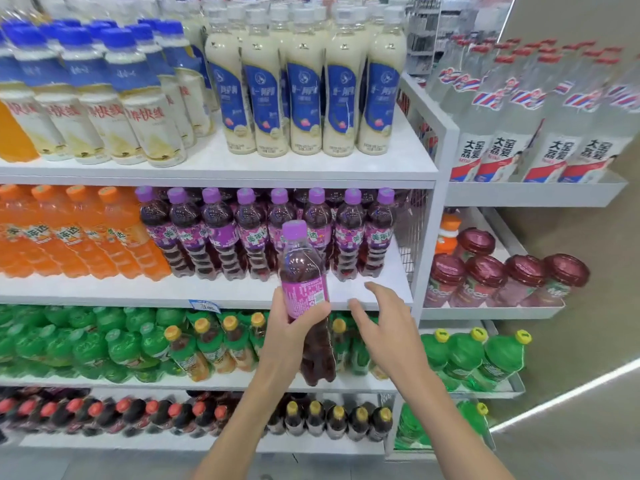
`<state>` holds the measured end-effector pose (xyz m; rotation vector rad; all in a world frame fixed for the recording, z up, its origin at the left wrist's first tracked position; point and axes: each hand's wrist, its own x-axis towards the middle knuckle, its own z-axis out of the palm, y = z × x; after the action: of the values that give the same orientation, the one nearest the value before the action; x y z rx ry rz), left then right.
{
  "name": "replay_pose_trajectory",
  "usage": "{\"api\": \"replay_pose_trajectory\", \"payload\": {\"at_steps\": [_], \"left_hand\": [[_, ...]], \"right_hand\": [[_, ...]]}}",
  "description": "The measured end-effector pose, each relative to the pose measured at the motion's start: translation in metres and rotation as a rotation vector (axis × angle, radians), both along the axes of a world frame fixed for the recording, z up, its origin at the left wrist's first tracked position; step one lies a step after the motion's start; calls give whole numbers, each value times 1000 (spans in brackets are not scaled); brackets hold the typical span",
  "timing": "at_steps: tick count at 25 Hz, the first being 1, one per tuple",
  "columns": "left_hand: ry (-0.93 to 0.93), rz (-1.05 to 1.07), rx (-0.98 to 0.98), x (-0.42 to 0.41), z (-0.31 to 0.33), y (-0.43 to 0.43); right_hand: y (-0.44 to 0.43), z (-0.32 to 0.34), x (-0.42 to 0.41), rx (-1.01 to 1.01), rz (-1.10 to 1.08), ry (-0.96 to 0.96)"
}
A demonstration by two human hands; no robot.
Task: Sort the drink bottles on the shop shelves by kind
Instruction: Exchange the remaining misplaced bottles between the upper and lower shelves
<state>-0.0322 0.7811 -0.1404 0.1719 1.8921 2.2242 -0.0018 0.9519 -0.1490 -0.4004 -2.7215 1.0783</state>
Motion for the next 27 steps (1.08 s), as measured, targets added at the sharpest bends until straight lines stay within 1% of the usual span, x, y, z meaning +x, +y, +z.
{"api": "replay_pose_trajectory", "payload": {"at_steps": [3, 8, 13, 18, 21, 25, 27], "left_hand": [[-16, -10, -49, -2, -9, 21], [-9, -82, -49, -27, -20, 52], [61, -104, -94, -59, -24, 92], [101, -79, -163, -85, -37, 131], [95, -58, -193, -88, -43, 149], [147, -31, -250, -91, -46, 168], [137, 5, -249, -91, -46, 178]], "right_hand": [[21, -7, 6, -30, -40, -31], [38, -15, -6, -62, -105, -47], [58, -17, -24, -44, -143, -54], [86, -23, -34, -51, -156, -60], [107, -25, -39, -36, -146, -68], [136, -29, -38, -45, -145, -57], [148, -33, -36, -47, -148, -51]]}}
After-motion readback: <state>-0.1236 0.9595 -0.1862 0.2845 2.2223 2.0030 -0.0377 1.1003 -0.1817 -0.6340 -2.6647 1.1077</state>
